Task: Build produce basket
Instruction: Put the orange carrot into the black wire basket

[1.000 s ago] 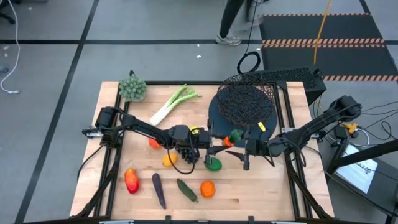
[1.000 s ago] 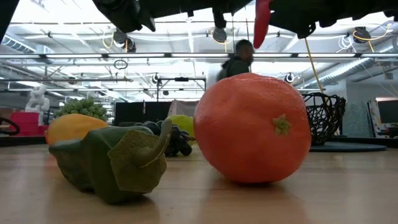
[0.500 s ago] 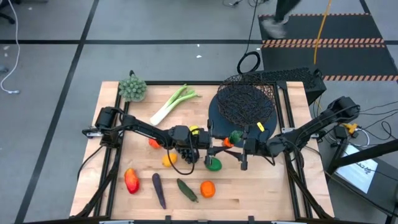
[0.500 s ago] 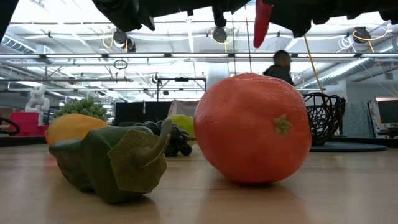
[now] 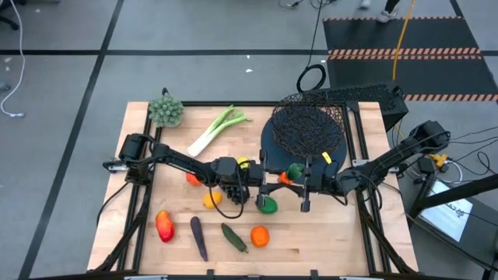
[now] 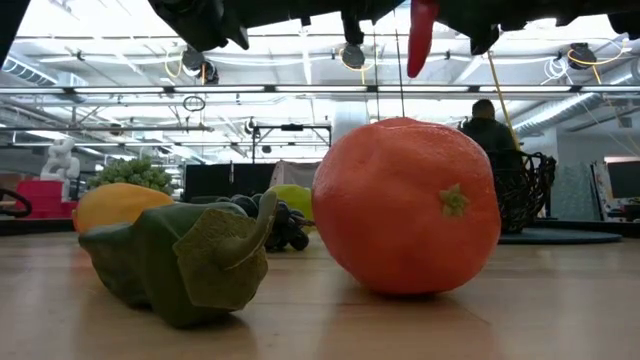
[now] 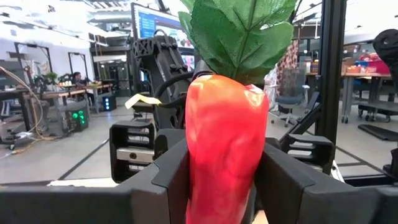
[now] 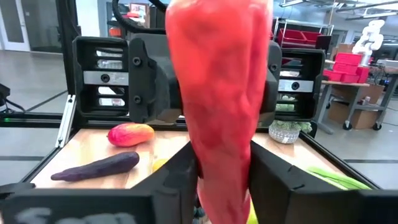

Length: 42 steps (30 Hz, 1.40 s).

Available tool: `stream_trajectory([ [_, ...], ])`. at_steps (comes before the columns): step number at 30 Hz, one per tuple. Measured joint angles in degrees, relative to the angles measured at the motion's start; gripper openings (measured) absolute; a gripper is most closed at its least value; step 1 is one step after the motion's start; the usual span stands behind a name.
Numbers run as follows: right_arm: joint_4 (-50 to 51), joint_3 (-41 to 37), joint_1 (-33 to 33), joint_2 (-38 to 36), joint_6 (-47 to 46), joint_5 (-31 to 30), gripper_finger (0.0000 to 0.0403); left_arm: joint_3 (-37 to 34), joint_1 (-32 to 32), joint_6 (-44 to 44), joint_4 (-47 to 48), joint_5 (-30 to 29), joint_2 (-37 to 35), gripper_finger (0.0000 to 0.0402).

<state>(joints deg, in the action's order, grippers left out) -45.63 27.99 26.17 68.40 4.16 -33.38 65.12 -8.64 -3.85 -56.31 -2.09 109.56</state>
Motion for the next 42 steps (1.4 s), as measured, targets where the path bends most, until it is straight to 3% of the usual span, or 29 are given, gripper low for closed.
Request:
stream_trajectory([
  [4, 0.84, 0.0, 0.12, -0.06, -0.34, 0.24, 0.0094, 0.0, -0.07, -0.16, 2.45, -0.68, -0.39, 0.0201],
  [11, 3.21, -0.02, 1.19, -2.72, -0.79, 0.16, 0.0104, 0.0, -0.51, -5.51, 20.69, -5.36, -7.59, 0.0296],
  [16, 10.38, -0.02, 1.18, -5.9, -7.11, -0.38, 0.0102, 0.05, -0.66, -5.93, 33.72, -10.16, -13.06, 0.0326],
  [22, 17.2, -0.02, 0.28, -8.69, -12.9, -2.87, 0.0101, 0.02, -0.33, -3.92, 44.16, -10.44, -15.21, 0.0307],
  [32, 20.25, -0.02, -3.24, -9.34, -14.47, -2.8, 0.01, 0.02, 1.06, -1.6, 45.1, -6.99, -13.61, 0.0258],
  [36, 20.38, -0.02, -6.13, -11.41, -15.16, -2.47, 0.01, -0.07, 1.07, -1.72, 48.53, -6.99, -15.66, 0.0241],
  [42, 21.43, 0.57, -13.68, -16.05, -9.0, -1.12, 0.01, 0.02, 1.07, -0.95, 56.18, -7.23, -21.09, 0.0213],
])
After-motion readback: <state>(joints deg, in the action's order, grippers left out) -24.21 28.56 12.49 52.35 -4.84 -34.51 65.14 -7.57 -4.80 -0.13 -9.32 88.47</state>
